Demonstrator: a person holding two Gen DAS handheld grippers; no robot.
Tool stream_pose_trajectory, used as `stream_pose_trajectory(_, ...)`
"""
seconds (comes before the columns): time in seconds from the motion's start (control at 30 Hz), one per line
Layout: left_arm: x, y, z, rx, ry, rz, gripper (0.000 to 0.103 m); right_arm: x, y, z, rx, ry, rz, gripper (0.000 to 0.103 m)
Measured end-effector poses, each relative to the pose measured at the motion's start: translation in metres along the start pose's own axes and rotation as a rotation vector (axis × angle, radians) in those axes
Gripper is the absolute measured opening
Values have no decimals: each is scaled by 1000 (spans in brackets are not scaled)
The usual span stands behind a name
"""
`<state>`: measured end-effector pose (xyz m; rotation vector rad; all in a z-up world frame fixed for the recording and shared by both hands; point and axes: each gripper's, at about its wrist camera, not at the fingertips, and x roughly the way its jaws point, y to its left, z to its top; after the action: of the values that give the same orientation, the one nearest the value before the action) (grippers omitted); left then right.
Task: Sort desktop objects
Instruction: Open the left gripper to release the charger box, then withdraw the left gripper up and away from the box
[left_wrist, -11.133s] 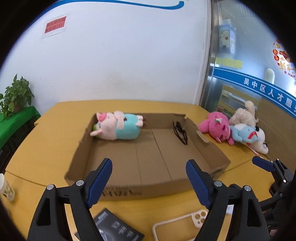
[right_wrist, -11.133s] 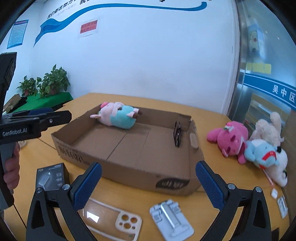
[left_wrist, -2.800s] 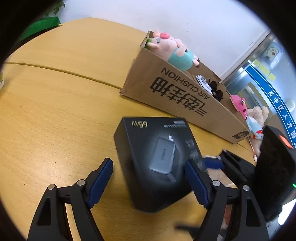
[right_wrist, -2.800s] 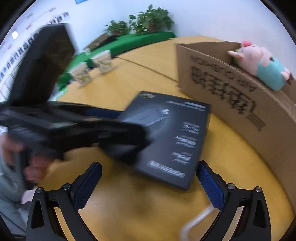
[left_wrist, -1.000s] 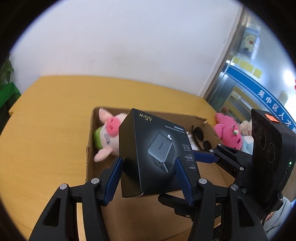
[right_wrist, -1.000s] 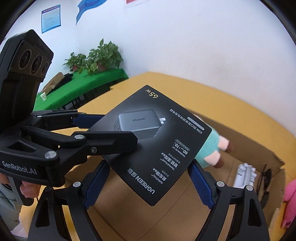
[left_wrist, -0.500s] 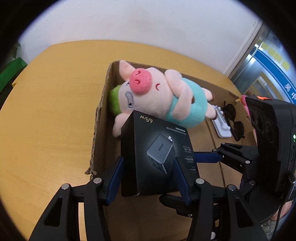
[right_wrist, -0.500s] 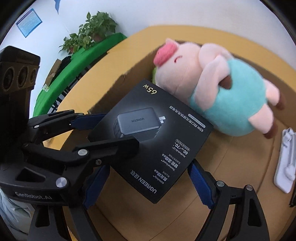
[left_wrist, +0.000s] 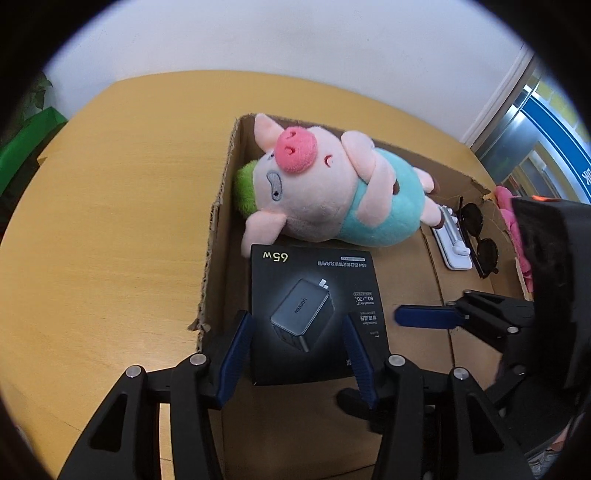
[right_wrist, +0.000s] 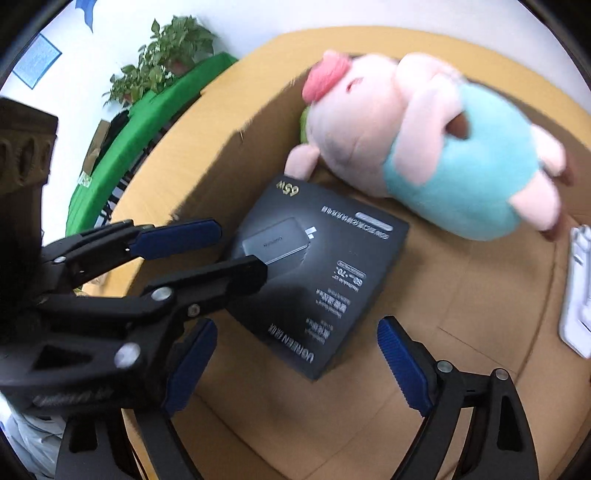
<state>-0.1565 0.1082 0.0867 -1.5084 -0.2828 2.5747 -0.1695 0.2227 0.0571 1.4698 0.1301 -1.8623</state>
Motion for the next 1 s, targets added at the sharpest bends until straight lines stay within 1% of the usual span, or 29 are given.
stream_pose_trajectory(0.1, -20, -7, -4, 7, -65, -2, 50, -29, 4, -12, 0, -72, -19, 95)
stream_pose_trajectory(0.13, -29, -11, -6, 21, -94, 3, 50, -40, 10, -17, -12, -109, -44, 96)
stream_pose_trajectory(0.17, -39, -17, -9, 42, -129, 5, 50, -57, 16, -28, -28, -164, -93, 99)
stream_pose_trajectory(0.2, -48, -23, -11, 65, -163, 11, 51, -65, 22, -35, -39, -194, -121, 102)
stream_pose_trajectory(0.23, -58, -31, -15, 90, -203, 23, 51, -77, 29, -45, -56, -234, -156, 103)
stream_pose_trajectory(0.27, -69, -40, -21, 116, -245, 30, 53, -90, 33, -59, -72, -278, -197, 103)
stream_pose_trajectory(0.3, -76, -47, -23, 135, -278, 29, 61, -100, 33, -66, -77, -306, -228, 103)
stream_pose_trajectory(0.33, -86, -59, -31, 160, -323, 30, 65, -103, 48, -75, -75, -337, -262, 103)
stream_pose_trajectory(0.4, -104, -72, -40, 191, -377, 30, 76, -116, 46, -97, -62, -371, -293, 103)
stream_pose_trajectory(0.47, -116, -90, -55, 234, -425, 23, 78, -122, 47, -115, -41, -399, -324, 103)
stream_pose_trajectory(0.5, -120, -98, -62, 248, -439, 22, 78, -131, 40, -133, -33, -410, -338, 103)
stream_pose_trajectory(0.57, -126, -113, -73, 259, -453, 13, 78, -135, 39, -149, -22, -422, -360, 103)
stream_pose_trajectory(0.7, -137, -128, -93, 254, -467, -27, 78, -144, 39, -177, -7, -446, -401, 103)
stream_pose_trajectory(0.83, -141, -135, -109, 241, -473, -57, 78, -159, 38, -198, 19, -483, -414, 103)
stream_pose_trajectory(1.0, -142, -142, -126, 248, -467, -44, 78, -170, 33, -216, 47, -509, -417, 103)
